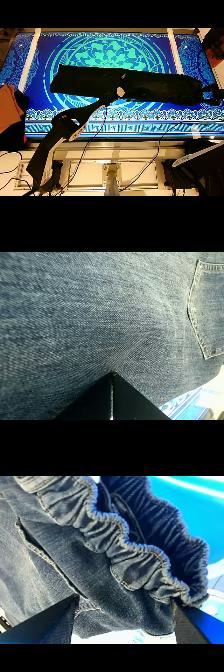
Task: Fold the clothes and pants, and hang the long-sleeved shirts on hangers.
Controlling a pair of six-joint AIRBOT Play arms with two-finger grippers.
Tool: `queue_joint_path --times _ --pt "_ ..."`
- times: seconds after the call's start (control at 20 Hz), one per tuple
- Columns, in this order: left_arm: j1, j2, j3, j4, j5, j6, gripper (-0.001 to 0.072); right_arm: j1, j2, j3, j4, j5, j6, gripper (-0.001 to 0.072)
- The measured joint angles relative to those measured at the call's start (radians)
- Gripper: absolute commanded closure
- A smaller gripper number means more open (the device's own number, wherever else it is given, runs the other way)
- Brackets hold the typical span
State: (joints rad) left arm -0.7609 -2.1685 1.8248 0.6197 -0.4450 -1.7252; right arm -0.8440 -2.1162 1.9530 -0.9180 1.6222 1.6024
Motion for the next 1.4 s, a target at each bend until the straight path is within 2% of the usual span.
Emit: queue_joint_path --times 0.25,0.45,0.65,0.75,0.95,1.0,1.1,1.15,1.4 --pt "0.000 -0.001 0.000 0.000 -0.002 -0.003 0.0688 -0.033 -0.002 0.076 -0.006 0.062 0.005 0.0097" --pt "0.000 0.005 0.002 0.000 -0.003 -0.003 0.0688 -0.069 -0.002 0.054 -0.038 0.138 0.014 0.0097" --pt "0.000 0.019 0.003 0.000 0.011 -0.003 0.0688 -0.071 -0.010 0.018 -0.031 0.123 0.002 0.0098" --pt "0.001 0.022 0.003 0.000 0.024 -0.003 0.0688 -0.060 -0.021 0.012 -0.027 0.099 -0.010 0.0147" --pt "0.001 0.024 0.003 0.000 0.056 -0.003 0.0688 -0.014 -0.055 0.007 -0.023 0.052 -0.021 0.0168" --pt "0.001 0.024 0.003 0.000 0.062 -0.003 0.0688 -0.003 -0.059 0.006 -0.024 0.041 -0.024 0.0239" --pt "0.003 0.022 0.003 0.000 0.079 -0.003 0.0688 0.016 -0.066 0.011 -0.023 0.020 -0.027 0.0562" --pt "0.003 0.019 0.003 0.000 0.081 -0.003 0.0689 0.022 -0.067 0.017 -0.021 0.011 -0.028 0.0666" --pt "0.004 0.008 0.003 0.001 0.091 -0.003 0.0689 0.037 -0.051 0.074 0.014 -0.012 -0.024 0.0685"
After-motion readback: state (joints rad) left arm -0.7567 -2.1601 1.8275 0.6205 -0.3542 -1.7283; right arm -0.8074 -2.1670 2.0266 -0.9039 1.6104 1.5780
